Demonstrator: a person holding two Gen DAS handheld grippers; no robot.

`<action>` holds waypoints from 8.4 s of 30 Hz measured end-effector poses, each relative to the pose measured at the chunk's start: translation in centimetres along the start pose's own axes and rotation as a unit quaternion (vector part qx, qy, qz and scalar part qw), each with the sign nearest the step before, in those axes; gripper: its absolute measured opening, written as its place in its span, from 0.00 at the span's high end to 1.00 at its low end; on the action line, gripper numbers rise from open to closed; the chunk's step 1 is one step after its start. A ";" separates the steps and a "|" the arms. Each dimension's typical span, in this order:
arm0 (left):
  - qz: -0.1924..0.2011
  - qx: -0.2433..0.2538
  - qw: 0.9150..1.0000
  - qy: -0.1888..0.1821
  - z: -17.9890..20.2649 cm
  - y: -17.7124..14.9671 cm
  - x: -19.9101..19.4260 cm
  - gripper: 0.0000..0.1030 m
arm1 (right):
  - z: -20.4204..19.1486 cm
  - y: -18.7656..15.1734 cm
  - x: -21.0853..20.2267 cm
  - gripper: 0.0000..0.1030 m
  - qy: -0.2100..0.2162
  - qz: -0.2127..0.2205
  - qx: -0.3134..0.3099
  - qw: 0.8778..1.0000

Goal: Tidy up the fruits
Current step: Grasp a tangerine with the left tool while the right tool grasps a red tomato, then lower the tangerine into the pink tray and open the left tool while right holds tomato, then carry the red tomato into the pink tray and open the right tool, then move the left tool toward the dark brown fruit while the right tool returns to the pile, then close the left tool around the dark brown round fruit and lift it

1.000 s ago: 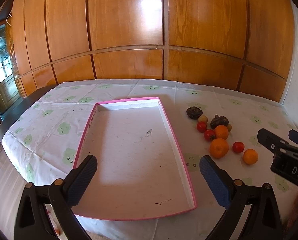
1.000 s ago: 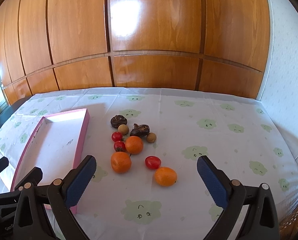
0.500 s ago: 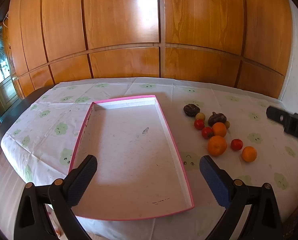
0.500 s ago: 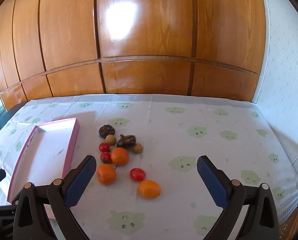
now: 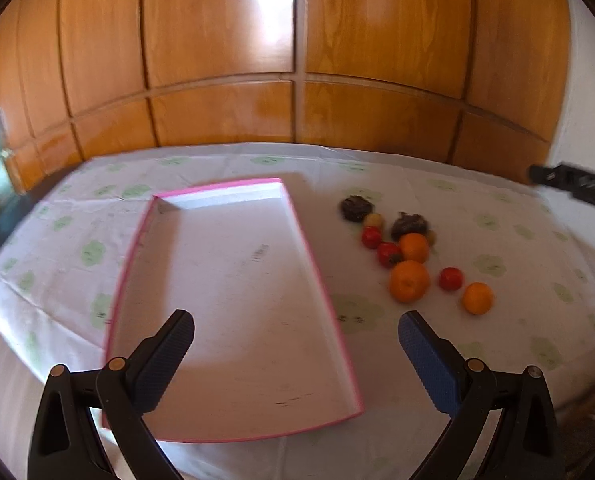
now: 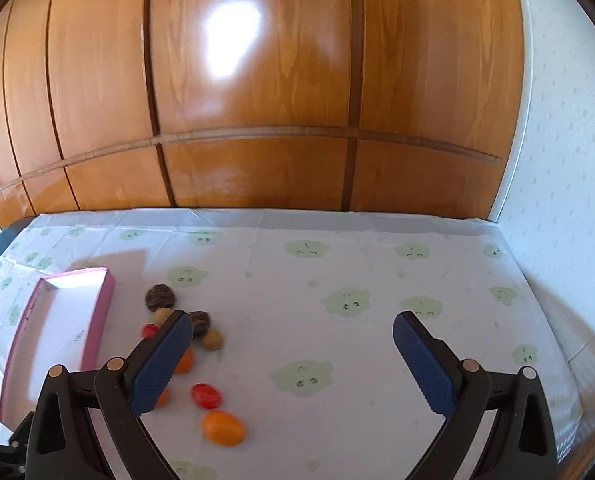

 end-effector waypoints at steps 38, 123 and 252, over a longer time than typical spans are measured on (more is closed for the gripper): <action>-0.160 0.076 0.981 -0.076 9.4 -2.0 10.7 0.61 | -4.7 -3.7 6.1 0.41 0.207 -0.122 0.031 0.970; 0.096 -0.034 0.986 0.132 -9.5 6.0 -3.9 0.14 | -23.4 -4.7 3.2 0.75 0.299 -0.116 -0.203 0.925; -0.220 -0.093 0.971 -0.025 7.7 8.6 21.2 0.26 | -5.2 -1.0 7.1 0.65 0.174 -0.116 0.007 0.978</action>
Point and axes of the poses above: each gripper's, at about its wrist camera, not at the fingertips, and x roughly the way its jaws point, z to its right, y to its top, the point moved 10 cm from there along x, roughly the way its jaws point, and after that the axes turned 11 degrees about -x, right-handed, at the moved point
